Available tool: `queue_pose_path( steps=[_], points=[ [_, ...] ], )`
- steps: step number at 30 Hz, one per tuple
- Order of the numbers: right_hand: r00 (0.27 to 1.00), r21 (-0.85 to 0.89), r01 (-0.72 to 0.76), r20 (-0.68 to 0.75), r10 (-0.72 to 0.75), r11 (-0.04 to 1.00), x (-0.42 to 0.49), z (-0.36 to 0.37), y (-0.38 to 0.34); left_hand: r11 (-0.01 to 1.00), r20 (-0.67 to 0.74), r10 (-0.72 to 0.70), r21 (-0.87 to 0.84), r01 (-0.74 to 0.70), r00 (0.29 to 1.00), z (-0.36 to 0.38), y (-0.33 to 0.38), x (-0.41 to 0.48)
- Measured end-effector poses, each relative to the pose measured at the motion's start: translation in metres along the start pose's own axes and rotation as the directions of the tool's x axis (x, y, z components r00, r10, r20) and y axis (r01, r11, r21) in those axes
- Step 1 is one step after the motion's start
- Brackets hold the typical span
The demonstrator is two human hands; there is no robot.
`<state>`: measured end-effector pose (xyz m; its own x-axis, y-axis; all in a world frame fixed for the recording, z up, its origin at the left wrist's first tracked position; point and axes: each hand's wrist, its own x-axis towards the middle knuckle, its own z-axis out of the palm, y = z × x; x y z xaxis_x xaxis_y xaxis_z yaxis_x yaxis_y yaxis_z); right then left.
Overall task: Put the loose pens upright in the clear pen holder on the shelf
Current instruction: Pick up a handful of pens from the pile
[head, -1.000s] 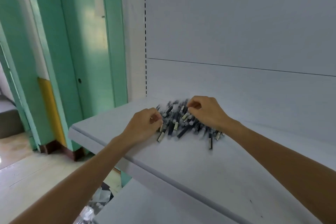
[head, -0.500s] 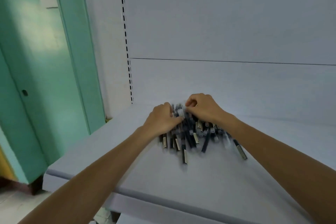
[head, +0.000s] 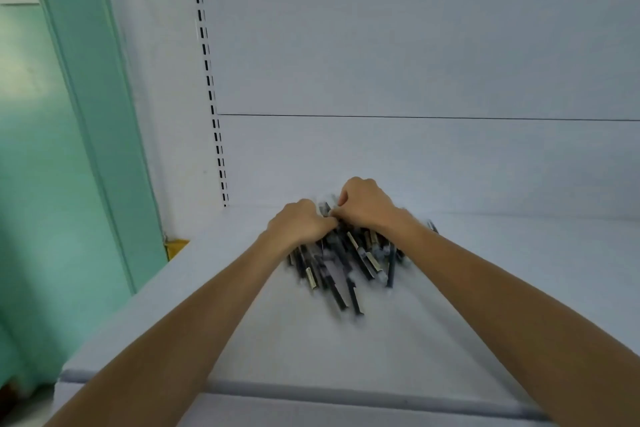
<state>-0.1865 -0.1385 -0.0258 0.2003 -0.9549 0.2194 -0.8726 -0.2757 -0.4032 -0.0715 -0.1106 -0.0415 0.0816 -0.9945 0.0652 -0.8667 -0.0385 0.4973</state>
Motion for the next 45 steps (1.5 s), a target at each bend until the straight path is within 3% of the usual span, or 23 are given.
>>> queue_pose_path(
  steps=[4, 7, 13, 19, 25, 30, 35, 45],
  points=[
    [0.995, 0.136, 0.008, -0.101, 0.005, 0.991, -0.006, 0.008, 0.004, 1.0, 0.016, -0.016, -0.027, 0.017, 1.0, 0.002, -0.005, 0.0],
    [0.973, 0.313, 0.065, -0.229, 0.009, 0.947, -0.01, 0.001, 0.004, 0.988, 0.002, 0.023, -0.154, -0.022, 1.0, -0.004, -0.004, -0.005],
    [0.932, 0.706, 0.156, -0.337, 0.134, 0.691, -0.033, -0.043, 0.017, 0.86, -0.19, 0.088, -0.481, -0.171, 0.978, -0.012, 0.01, -0.021],
    [0.88, 0.639, 0.166, -0.44, 0.179, 0.751, -0.07, -0.083, 0.083, 0.765, -0.146, 0.338, -0.533, -0.362, 0.93, 0.0, 0.081, -0.048],
    [0.825, 0.508, 0.058, -0.509, 0.245, 0.86, -0.126, -0.134, 0.17, 0.736, -0.048, 0.516, -0.486, -0.471, 0.855, 0.05, 0.174, -0.068],
    [0.766, 0.492, -0.034, -0.546, 0.339, 0.87, -0.193, -0.192, 0.252, 0.677, 0.044, 0.586, -0.575, -0.459, 0.809, 0.11, 0.266, -0.094],
    [0.688, 0.506, -0.11, -0.583, 0.433, 0.856, -0.261, -0.245, 0.337, 0.601, 0.124, 0.592, -0.726, -0.334, 0.796, 0.163, 0.351, -0.131],
    [0.646, 0.456, -0.161, -0.622, 0.442, 0.876, -0.319, -0.289, 0.441, 0.519, 0.103, 0.559, -0.817, -0.251, 0.823, 0.227, 0.443, -0.151]
  ],
)
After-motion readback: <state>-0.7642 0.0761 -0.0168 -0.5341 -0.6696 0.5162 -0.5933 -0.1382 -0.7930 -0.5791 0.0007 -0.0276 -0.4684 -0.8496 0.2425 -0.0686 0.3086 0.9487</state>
